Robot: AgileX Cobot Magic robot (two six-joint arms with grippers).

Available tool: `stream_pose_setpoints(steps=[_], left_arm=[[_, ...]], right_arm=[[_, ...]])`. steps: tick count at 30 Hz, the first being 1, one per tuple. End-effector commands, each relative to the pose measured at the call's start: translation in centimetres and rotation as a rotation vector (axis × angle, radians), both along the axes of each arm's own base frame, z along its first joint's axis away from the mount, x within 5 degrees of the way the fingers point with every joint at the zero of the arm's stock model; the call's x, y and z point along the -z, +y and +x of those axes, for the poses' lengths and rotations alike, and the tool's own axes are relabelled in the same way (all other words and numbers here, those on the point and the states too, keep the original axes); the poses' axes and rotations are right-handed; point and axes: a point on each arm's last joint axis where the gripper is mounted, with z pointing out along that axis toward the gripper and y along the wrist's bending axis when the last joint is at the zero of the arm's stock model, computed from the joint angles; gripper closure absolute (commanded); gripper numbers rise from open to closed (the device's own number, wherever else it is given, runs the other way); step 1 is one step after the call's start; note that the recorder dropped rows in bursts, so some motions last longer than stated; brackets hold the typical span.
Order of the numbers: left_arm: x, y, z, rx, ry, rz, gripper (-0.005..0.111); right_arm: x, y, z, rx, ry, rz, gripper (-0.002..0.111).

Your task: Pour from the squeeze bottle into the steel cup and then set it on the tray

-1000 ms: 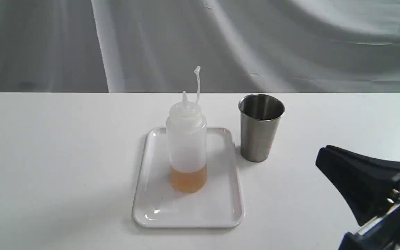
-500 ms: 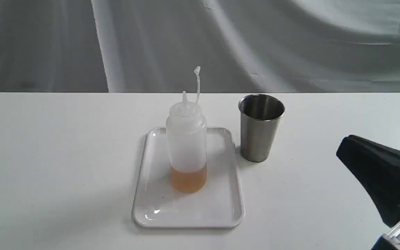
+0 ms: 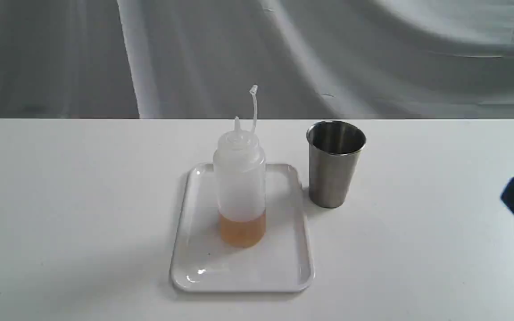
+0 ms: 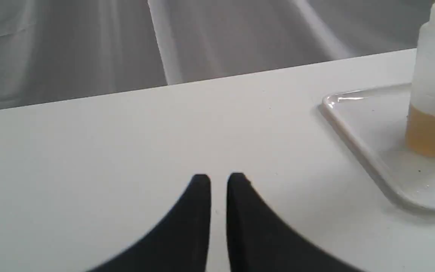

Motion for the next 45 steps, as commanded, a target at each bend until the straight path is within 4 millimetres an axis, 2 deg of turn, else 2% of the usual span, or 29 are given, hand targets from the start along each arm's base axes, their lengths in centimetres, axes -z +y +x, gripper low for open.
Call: stream_pose_setpoints(steps=[1, 7, 11, 21, 24, 28, 30, 45], left_arm=[[0.1, 0.0, 0.0, 0.003, -0.007, -0.002, 0.098], [0.1, 0.0, 0.0, 0.003, -0.007, -0.002, 0.098], [0.1, 0.0, 0.0, 0.003, -0.007, -0.002, 0.098], [0.1, 0.0, 0.0, 0.003, -0.007, -0.002, 0.098], [0.1, 0.0, 0.0, 0.003, -0.007, -0.002, 0.098], [0.1, 0.0, 0.0, 0.003, -0.007, -0.002, 0.098], [0.1, 0.0, 0.0, 0.003, -0.007, -0.002, 0.098], [0.1, 0.0, 0.0, 0.003, -0.007, -0.002, 0.098]], right_arm=[[0.6, -1.5, -1.0, 0.108, -0.038, -0.014, 0.108], [2.1, -3.3, -2.3, 0.296, -0.079, -0.081, 0.108], [2.2, -4.1, -2.9, 0.387, -0.092, -0.082, 0.108], [1.7, -4.1, -3.6, 0.406, -0.148, -0.072, 0.108], [2.4, -4.2, -3.8, 0.421, -0.080, -0.079, 0.108], [4.2, -4.3, -4.3, 0.437, -0.001, -0.090, 0.108], [4.0, -4.2, -4.7, 0.436, -0.046, -0.087, 0.108], [6.6, -4.6, -5.8, 0.486, 0.209, -0.065, 0.108]])
